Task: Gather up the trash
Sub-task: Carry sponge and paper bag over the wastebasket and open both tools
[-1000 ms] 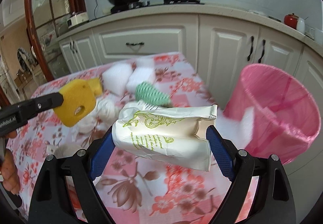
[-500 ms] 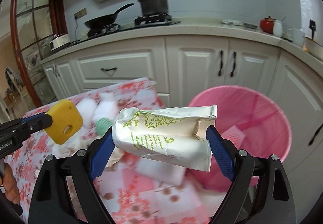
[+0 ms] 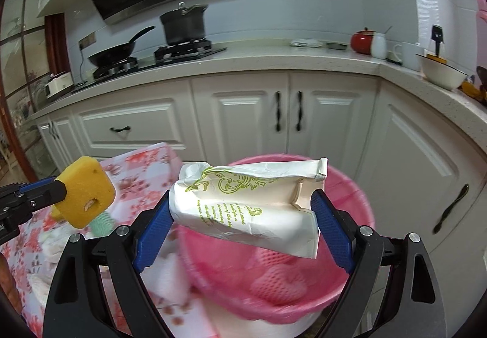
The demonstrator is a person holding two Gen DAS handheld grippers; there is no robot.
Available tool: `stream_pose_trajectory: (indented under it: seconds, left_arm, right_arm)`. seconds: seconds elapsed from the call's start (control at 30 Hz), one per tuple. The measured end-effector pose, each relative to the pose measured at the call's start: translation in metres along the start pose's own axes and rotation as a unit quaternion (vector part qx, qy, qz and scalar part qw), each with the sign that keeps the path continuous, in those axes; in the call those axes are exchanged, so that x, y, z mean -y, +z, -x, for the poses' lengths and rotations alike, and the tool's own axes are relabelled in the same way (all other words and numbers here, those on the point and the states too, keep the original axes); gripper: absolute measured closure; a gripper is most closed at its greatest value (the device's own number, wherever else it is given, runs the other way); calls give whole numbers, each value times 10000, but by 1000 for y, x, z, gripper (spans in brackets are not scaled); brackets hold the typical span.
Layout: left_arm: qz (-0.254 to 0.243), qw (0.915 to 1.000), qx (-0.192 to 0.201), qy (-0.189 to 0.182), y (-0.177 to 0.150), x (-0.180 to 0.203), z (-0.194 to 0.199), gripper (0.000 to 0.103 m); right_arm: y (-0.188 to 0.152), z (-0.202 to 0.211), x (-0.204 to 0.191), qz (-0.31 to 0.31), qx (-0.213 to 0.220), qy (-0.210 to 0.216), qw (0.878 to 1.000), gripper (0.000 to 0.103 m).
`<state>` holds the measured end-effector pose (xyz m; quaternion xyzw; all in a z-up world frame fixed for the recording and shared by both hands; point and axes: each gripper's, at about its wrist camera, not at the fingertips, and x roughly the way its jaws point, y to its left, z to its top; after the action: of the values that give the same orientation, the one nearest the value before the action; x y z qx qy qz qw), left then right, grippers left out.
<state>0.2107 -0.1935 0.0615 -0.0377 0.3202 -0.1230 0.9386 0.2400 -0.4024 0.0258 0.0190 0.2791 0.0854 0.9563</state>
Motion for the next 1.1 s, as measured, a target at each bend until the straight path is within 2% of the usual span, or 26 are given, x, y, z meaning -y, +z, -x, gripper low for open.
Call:
stream_pose_trajectory:
  seconds: [0.27,0.67,0.7,0.77,0.9,1.1]
  left_arm:
    - [-31,9997,-114,-233,16,28,-31,81]
    - [-96,9982,-298,-502,27,64,-65,80]
    - [-87,9980,-315,-544,28,66,-68,78]
    - [-60,9974,-368,-622,30,69,-73,60]
    - [-76,9971,-406,-632,30,73,-77,56]
    - [-5,9979,-348,-553,27,63,-67,55]
  right_arm:
    - [2,-15,35,-151,-41,-183,9997,19]
    - [2,-17,61,-291,47,-362,9989,19]
    - [2,-17,62,-306,47,-373,9988,19]
    - [2,-16,65,-342,51,-395,9986,18]
    - [2,-14,71,-394,53,-437,9983,18]
    - [-2,-7,72,-483,90,-440,9978,18]
